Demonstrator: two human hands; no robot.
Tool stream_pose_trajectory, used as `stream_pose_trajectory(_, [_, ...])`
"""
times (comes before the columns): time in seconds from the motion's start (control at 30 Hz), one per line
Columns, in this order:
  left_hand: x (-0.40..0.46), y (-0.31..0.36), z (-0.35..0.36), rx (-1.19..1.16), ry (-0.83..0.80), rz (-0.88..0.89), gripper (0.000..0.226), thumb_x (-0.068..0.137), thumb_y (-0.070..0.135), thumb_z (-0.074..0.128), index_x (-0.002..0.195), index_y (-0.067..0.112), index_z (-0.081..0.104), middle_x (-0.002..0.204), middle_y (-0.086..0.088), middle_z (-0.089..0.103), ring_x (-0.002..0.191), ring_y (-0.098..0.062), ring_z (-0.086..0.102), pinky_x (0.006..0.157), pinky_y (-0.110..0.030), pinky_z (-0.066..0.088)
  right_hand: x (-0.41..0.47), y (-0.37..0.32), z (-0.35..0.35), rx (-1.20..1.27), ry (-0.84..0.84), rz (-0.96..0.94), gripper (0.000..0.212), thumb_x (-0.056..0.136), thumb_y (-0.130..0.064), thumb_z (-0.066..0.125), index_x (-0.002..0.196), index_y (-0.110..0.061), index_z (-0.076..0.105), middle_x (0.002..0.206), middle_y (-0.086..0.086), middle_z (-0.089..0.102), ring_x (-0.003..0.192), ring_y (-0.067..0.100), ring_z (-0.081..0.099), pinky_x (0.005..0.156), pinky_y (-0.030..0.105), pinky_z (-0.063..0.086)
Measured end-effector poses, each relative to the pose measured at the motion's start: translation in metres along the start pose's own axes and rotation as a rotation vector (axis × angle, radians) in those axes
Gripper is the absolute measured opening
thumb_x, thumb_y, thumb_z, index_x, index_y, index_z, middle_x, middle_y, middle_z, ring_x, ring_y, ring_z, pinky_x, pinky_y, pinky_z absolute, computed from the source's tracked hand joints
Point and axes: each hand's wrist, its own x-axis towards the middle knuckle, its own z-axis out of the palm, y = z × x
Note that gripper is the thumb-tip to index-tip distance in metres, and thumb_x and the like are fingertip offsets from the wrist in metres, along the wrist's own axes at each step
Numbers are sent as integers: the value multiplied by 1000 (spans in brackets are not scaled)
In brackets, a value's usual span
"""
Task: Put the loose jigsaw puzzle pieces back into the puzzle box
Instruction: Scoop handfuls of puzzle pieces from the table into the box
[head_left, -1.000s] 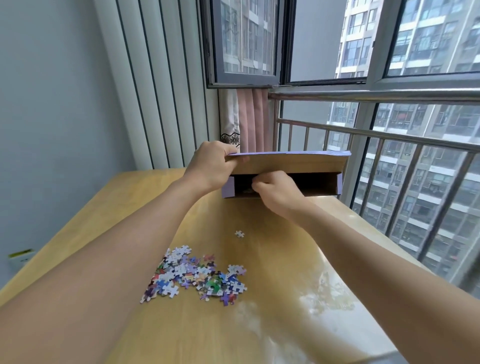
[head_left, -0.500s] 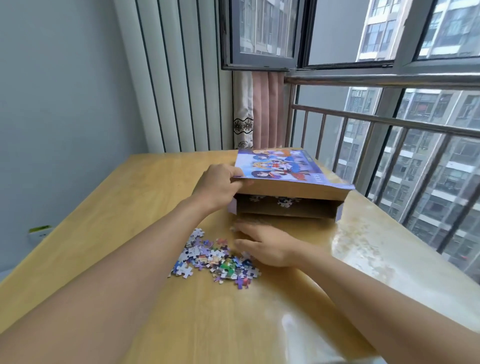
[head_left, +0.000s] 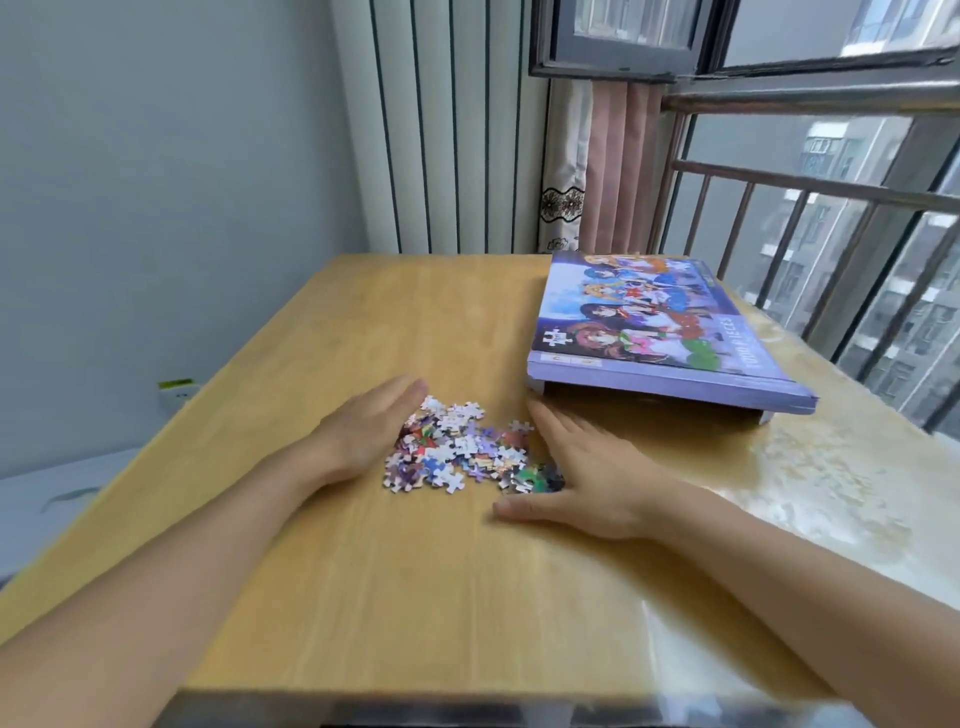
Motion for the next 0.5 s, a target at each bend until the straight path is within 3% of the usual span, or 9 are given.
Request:
stream_pose_trajectory(0.1, [-13, 8, 9, -192, -5, 23, 90, 76, 90, 18, 148, 41, 39, 151, 22, 45, 142, -2, 37, 123, -36, 21, 24, -14, 4, 31, -6, -48, 126, 70, -90, 52, 161, -22, -2, 169, -7, 7, 155, 12, 9, 122, 32, 17])
stream_pose_trajectory(0.17, [-16, 15, 14, -358, 29, 28, 84, 77, 88, 21, 140, 40, 47, 138, 18, 59, 134, -3, 47, 120, -37, 27, 37, -22, 7, 78, 1, -85, 130, 68, -87, 61, 162, -23, -3, 169, -9, 8, 154, 9, 10, 123, 31, 18])
stream_pose_trajectory(0.23, [-17, 22, 16, -548, 84, 16, 68, 92, 78, 23, 135, 32, 50, 127, 9, 66, 126, -7, 55, 117, -37, 33, 48, -28, 11, 117, 24, -116, 133, 63, -85, 68, 162, -24, 3, 168, -11, 13, 153, 8, 13, 124, 33, 20])
stream_pose_trajectory(0.33, [-20, 36, 16, -807, 164, -12, 53, 105, 52, 23, 131, 16, 52, 127, -11, 63, 123, -16, 57, 113, -35, 39, 62, -34, 16, 151, 44, -152, 133, 60, -83, 72, 161, -24, 9, 165, -9, 24, 151, 10, 22, 122, 37, 26])
stream_pose_trajectory(0.5, [-25, 50, 19, -1222, 256, -115, 50, 106, 48, 29, 129, 11, 53, 129, -16, 57, 126, -26, 54, 104, -36, 45, 70, -36, 17, 118, 121, -234, 114, 62, -85, 66, 154, -26, 34, 143, -6, 48, 132, 14, 41, 111, 39, 39])
